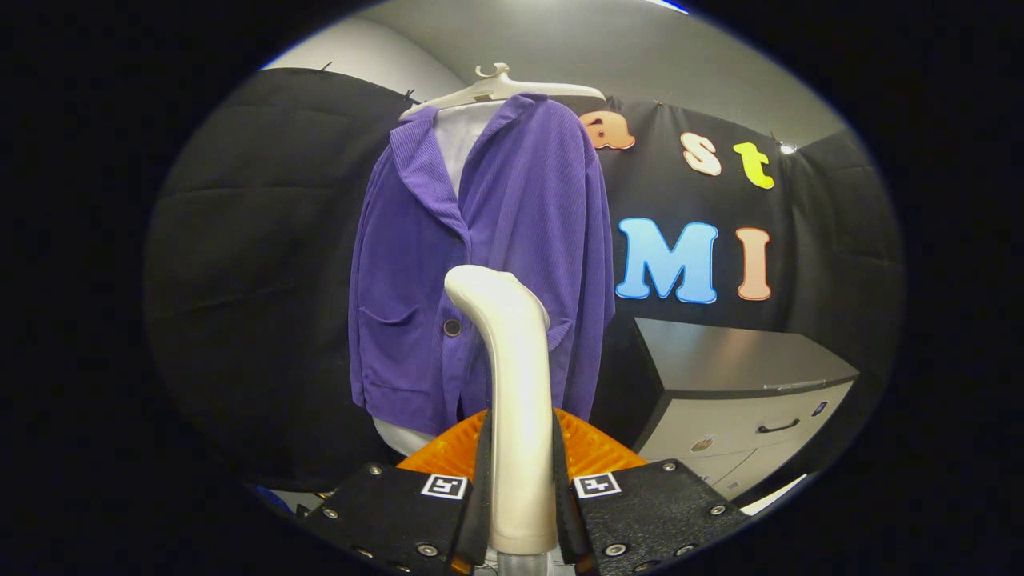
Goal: Iron the clothes twice with a garment steamer, once on the left side and once on the right side.
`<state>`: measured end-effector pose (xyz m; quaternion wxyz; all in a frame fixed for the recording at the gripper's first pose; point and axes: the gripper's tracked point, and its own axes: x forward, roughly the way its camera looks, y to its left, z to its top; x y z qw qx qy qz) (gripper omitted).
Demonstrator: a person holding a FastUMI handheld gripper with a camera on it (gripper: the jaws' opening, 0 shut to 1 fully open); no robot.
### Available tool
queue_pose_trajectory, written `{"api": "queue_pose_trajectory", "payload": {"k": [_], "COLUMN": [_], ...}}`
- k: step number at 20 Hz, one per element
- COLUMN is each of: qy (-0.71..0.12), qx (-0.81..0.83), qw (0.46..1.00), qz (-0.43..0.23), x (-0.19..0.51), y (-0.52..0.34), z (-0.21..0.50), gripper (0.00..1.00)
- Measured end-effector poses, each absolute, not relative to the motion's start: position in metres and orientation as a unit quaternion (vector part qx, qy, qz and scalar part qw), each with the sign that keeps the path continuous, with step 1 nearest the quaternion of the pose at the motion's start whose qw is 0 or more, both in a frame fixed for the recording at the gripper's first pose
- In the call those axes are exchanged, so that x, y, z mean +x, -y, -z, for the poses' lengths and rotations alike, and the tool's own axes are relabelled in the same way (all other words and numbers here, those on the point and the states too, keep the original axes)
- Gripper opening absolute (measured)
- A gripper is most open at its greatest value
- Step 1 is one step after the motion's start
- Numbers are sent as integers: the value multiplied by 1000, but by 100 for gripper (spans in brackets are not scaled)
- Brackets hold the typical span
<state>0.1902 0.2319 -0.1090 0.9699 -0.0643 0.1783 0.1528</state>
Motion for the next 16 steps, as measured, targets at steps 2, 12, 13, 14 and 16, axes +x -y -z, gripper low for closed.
{"api": "queue_pose_trajectory", "payload": {"k": [2,12,13,14,16], "qy": [-191,-244,-250,-257,-267], "qx": [-63,-69,-71,-72,-75], "qw": [968,957,955,953,950], "qz": [-151,-143,-142,-142,-141], "x": [186,166,163,161,158], "y": [-229,-216,-215,-214,-213], "z": [120,180,188,195,208], "gripper": [34,34,34,34,34]}}
